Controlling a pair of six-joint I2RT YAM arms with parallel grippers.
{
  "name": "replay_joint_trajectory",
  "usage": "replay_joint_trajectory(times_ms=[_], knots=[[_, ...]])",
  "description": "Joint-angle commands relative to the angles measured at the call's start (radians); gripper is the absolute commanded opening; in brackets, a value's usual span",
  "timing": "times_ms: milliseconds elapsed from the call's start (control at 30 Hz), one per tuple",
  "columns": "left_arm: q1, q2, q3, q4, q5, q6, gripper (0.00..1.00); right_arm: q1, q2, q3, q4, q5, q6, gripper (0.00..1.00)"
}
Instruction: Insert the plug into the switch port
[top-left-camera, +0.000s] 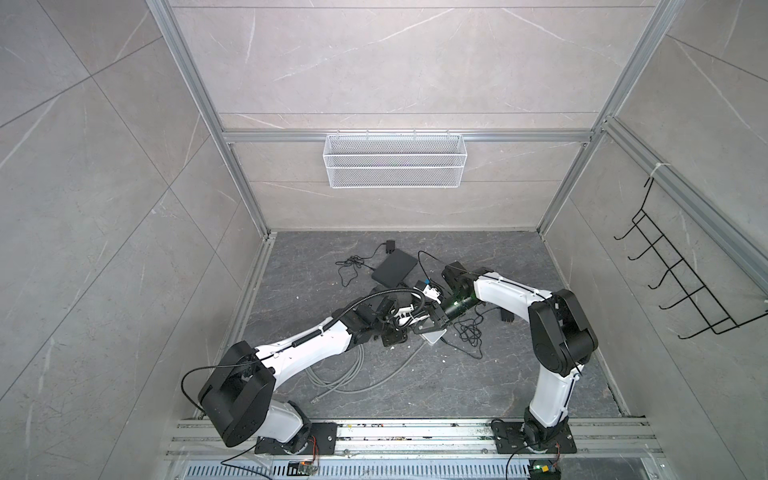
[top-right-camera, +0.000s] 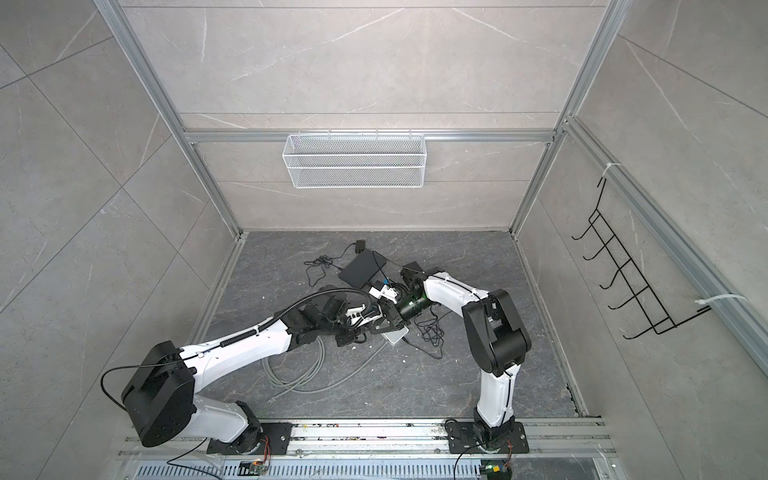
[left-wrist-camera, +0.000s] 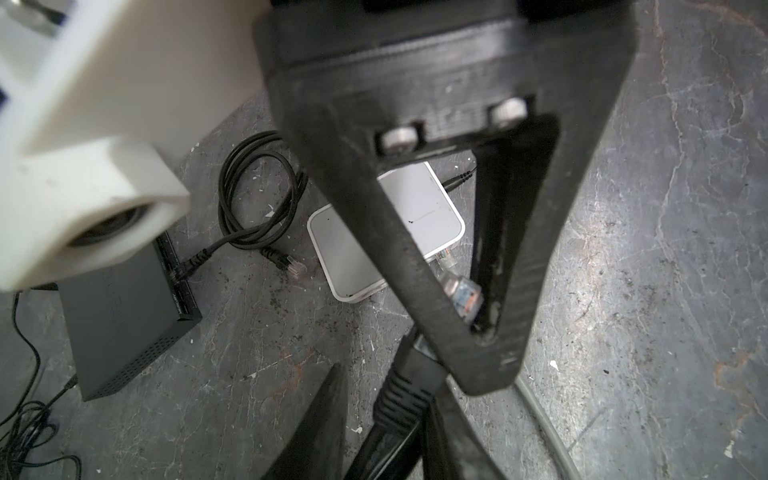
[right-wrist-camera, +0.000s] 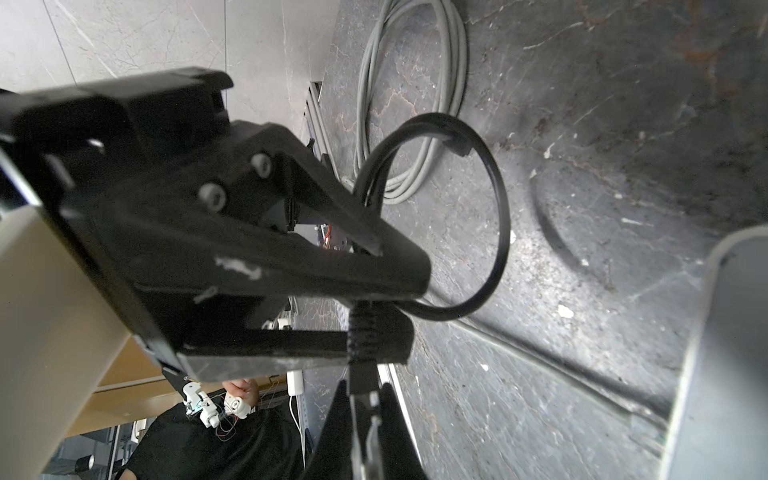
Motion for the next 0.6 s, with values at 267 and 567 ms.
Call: replay_joint_trajectory(times_ms=[267,567], knots=[[0.005,0.017,0.029,-0.081,-0.014,0.001,0.07,-0.050,-0.027,-0.034,0.110,-0.075,0.108,0.21],[0.072,0.025,0.007,-0.068,0.109,-0.076,0.06,-0.098,-0.129,-0.191,0.548,-0.062,0.433,0.28]])
